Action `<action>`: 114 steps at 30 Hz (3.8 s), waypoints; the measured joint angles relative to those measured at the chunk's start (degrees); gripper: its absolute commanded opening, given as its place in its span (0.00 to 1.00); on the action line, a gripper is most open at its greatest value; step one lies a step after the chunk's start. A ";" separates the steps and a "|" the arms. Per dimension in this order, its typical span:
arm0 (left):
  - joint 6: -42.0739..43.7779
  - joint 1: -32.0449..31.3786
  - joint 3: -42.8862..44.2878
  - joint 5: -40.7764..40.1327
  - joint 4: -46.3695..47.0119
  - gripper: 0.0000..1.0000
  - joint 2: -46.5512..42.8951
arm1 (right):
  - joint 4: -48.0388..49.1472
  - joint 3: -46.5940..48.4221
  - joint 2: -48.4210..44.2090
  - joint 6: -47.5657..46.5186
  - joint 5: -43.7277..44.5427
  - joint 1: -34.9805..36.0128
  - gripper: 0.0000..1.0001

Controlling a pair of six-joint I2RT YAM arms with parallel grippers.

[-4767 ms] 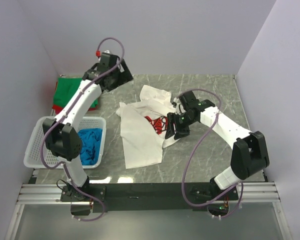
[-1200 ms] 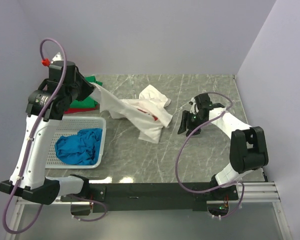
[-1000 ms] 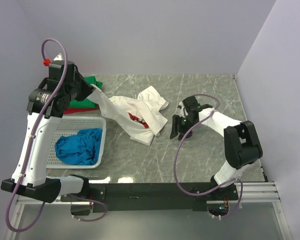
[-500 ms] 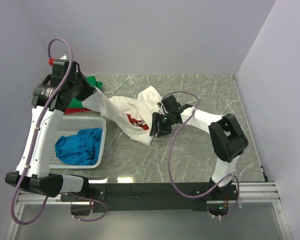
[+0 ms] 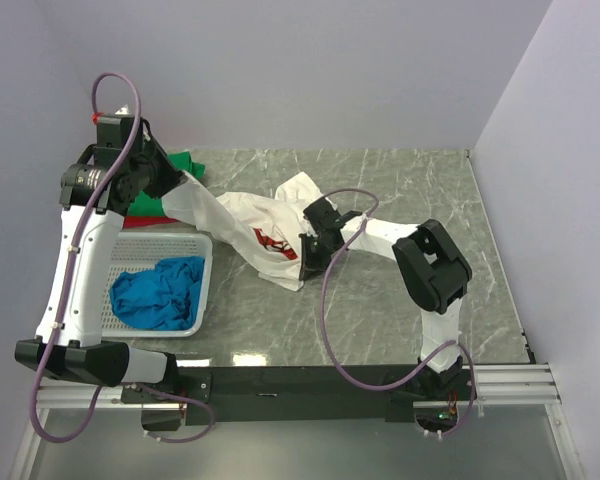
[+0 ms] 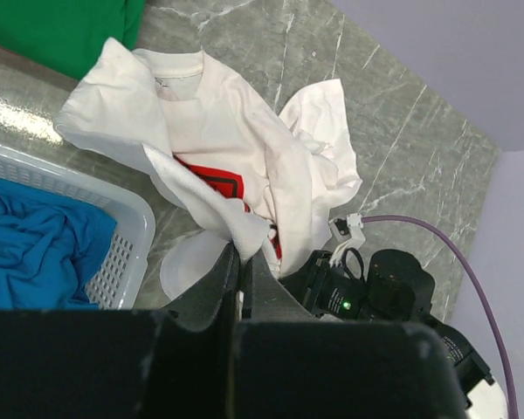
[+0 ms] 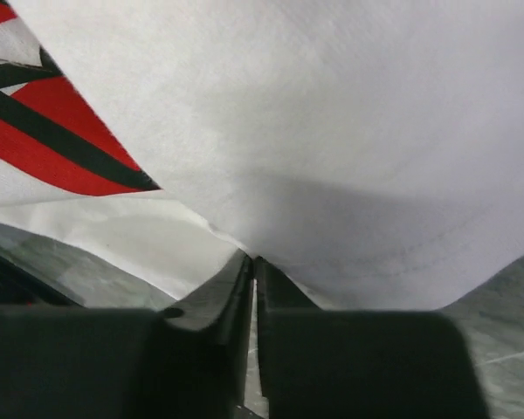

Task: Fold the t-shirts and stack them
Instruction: Flatten the tshirt out

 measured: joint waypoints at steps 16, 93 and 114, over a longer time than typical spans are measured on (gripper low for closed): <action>4.42 1.64 -4.72 15.41 8.70 0.00 -0.70 | -14.43 2.29 -24.06 -10.84 13.84 -14.91 0.00; 7.30 1.66 -22.21 11.21 4.24 0.01 -8.00 | -36.48 10.03 -27.32 -24.61 26.75 -3.08 0.00; 9.22 1.64 -26.23 15.45 7.89 0.01 -2.36 | -33.97 31.65 -5.62 -22.45 14.91 -11.72 0.48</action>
